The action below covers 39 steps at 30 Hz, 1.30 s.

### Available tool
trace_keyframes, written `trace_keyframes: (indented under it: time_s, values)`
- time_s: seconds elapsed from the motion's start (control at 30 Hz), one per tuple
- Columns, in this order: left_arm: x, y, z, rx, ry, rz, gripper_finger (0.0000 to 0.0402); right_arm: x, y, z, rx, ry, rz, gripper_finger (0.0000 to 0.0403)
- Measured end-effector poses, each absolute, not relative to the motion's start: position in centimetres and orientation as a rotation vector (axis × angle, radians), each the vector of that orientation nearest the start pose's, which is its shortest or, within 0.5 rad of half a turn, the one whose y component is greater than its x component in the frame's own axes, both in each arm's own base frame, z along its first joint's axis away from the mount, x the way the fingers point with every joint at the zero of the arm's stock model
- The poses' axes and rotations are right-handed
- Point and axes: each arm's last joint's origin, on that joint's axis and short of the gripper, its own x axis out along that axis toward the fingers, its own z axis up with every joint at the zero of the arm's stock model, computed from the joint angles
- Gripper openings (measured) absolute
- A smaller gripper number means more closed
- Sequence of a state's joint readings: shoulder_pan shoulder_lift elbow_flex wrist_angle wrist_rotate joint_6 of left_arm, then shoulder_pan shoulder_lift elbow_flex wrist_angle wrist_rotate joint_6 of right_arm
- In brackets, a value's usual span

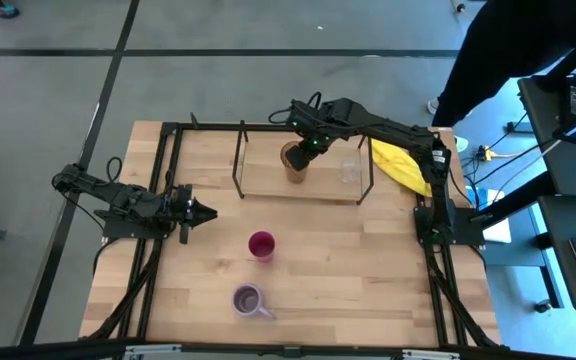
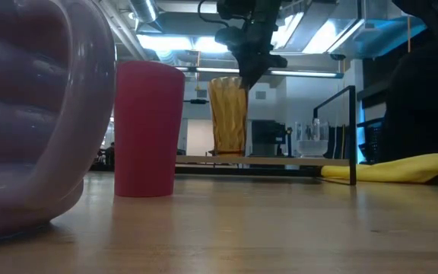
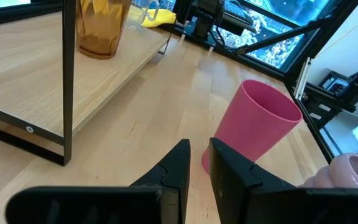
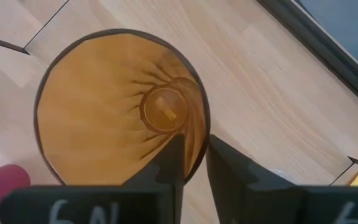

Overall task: Stack small to large cups/mugs on shelf
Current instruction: Put the brown cup on the shelf

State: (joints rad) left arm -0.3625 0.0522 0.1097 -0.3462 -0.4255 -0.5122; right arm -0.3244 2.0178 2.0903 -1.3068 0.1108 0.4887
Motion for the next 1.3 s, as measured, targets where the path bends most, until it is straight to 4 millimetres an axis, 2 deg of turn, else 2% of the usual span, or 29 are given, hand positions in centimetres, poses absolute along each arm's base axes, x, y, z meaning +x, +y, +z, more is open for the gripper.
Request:
trace_keyframes:
  time_s: [0.5, 0.83, 1.3]
  values:
    - [8.6, -2.0, 16.4, -0.398, 0.244, 0.129, 0.0053, 38.4, -13.3, 33.1, 0.461, 1.129, -0.660, 0.0074]
    - [8.6, -2.0, 16.4, -0.398, 0.244, 0.129, 0.0053, 38.4, -13.4, 37.6, 0.316, 0.984, -0.587, 0.0074]
    - [8.6, -2.0, 16.4, -0.398, 0.244, 0.129, 0.0053, 38.4, -10.5, 39.9, 0.186, 0.969, -0.401, 0.0074]
